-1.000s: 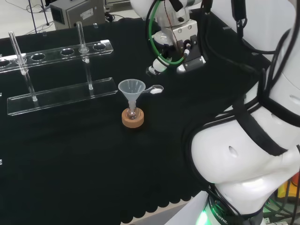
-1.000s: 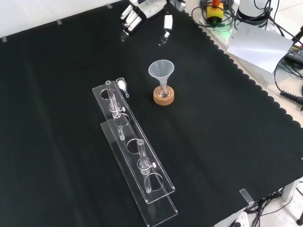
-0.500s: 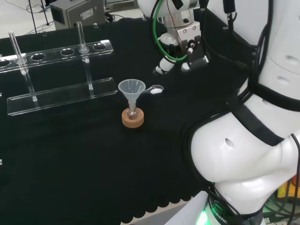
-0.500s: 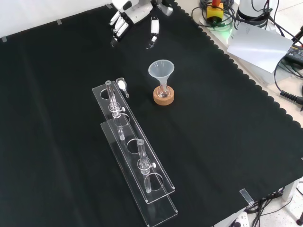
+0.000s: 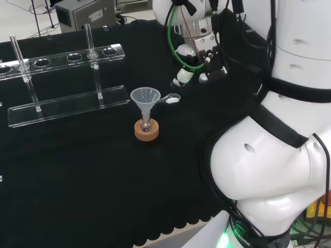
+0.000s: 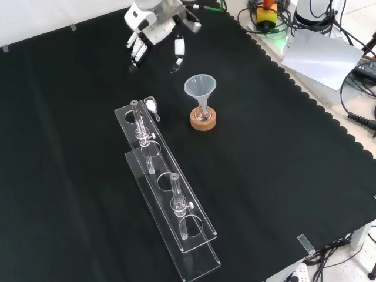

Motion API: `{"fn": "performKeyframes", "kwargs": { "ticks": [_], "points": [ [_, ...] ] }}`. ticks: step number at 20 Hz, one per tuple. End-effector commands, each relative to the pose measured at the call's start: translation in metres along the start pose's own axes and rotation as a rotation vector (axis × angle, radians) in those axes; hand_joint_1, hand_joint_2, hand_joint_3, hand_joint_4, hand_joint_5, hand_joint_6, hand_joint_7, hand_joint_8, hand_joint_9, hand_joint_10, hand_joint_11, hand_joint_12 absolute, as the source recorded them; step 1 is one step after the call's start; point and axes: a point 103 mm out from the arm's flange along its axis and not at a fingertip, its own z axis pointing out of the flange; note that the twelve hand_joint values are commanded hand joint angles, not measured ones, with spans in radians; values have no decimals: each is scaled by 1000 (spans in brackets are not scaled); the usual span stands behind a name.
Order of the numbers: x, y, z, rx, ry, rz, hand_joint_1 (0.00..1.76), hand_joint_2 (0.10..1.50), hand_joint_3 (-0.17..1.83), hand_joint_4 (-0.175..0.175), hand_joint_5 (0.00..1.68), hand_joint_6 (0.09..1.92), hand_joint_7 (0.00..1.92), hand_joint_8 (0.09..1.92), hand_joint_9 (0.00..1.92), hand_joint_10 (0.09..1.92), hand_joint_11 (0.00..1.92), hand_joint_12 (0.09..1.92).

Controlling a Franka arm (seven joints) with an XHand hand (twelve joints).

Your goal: Pick up the weighing funnel.

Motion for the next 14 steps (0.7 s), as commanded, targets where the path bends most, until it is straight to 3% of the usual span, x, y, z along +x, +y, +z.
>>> {"fn": "performKeyframes", "kwargs": {
  "ticks": [1, 14],
  "points": [
    [-1, 30, 25, 28, 23, -12, 787, 646, 584, -80, 491, 87, 404, 712, 676, 613, 381, 1334],
    [5, 49, 59, 63, 44, -10, 793, 639, 603, -80, 519, 87, 403, 708, 685, 604, 394, 1326]
  ]
}}
